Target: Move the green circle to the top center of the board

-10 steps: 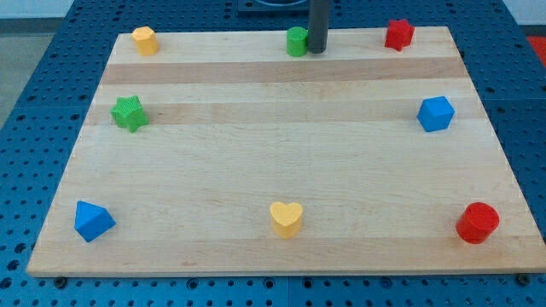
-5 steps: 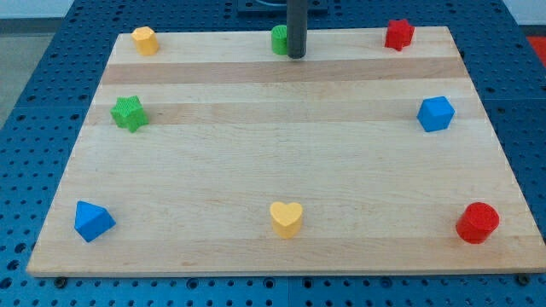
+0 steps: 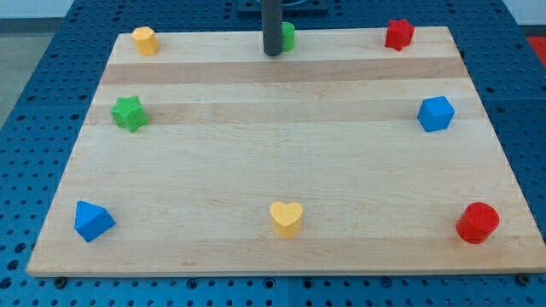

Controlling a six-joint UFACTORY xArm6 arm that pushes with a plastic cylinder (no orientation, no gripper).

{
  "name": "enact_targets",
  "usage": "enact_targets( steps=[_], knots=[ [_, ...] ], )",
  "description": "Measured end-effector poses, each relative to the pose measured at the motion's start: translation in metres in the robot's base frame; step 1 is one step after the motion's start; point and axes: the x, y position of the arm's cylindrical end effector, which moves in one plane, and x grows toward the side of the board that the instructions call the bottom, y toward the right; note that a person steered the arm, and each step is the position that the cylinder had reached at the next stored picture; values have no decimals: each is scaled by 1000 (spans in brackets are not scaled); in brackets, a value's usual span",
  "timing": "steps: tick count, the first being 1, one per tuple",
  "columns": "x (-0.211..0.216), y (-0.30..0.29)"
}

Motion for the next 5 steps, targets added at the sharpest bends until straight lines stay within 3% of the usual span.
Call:
enact_targets(
  steps=[2,5],
  knots=[
    [60,24],
    [72,271]
  ],
)
